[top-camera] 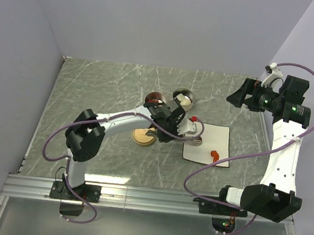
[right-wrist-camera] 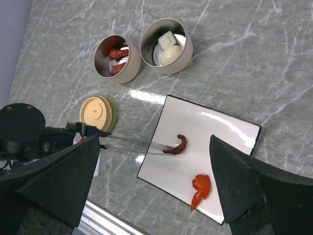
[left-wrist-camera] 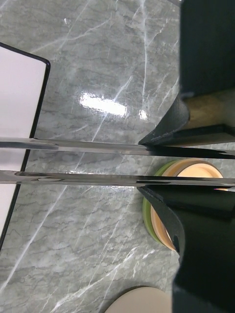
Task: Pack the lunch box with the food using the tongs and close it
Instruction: Pick up the food using the clamp, then place the food into the lunch box
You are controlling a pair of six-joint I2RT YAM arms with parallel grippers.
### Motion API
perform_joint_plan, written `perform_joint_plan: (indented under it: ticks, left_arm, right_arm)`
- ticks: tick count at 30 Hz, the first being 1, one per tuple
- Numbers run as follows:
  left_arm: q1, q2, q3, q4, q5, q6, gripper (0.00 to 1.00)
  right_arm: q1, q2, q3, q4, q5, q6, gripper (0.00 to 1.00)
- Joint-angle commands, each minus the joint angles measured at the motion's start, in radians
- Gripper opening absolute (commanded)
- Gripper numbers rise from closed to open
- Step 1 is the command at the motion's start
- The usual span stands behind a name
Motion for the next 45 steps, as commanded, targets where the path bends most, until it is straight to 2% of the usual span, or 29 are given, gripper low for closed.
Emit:
perform_joint_plan:
  ticks: [1, 10, 22, 28, 32, 38, 45]
  left_arm:
    - [-0.017, -0.005, 0.034, 0.010, -0.051, 0.002, 0.35]
    - [-0.025, -0.074, 0.036, 0.015, -0.090, -0.008, 0.28]
    - [-0.019, -0.188, -0.005, 0.019, -0.098, -0.039, 0.25]
    - [0.091, -0.277, -0.030, 0.001, -0.052, -0.077, 0.25]
    - [0.254, -0.337, -0.047, -0.014, 0.008, -0.102, 0.25]
    - [0.419, -0.357, -0.070, -0.046, 0.043, -0.097, 0.25]
    - [0.490, -0.318, -0.117, -0.054, 0.048, -0.071, 0.27]
  right_arm:
    - [-0.008, -0.007, 0.014, 0.003, -0.011, -0.008, 1.00]
    - [-0.008, -0.007, 0.017, 0.003, -0.009, -0.007, 1.00]
    - [-0.008, -0.010, 0.018, 0.000, -0.009, -0.008, 1.00]
    - [-0.008, -0.008, 0.020, 0.000, -0.011, -0.010, 1.00]
    - [-0.008, -0.005, 0.023, -0.002, -0.012, -0.010, 1.00]
    - [-0.007, 0.001, 0.023, 0.000, -0.016, -0.007, 1.00]
    - [-0.007, 0.001, 0.028, -0.003, -0.011, -0.008, 1.00]
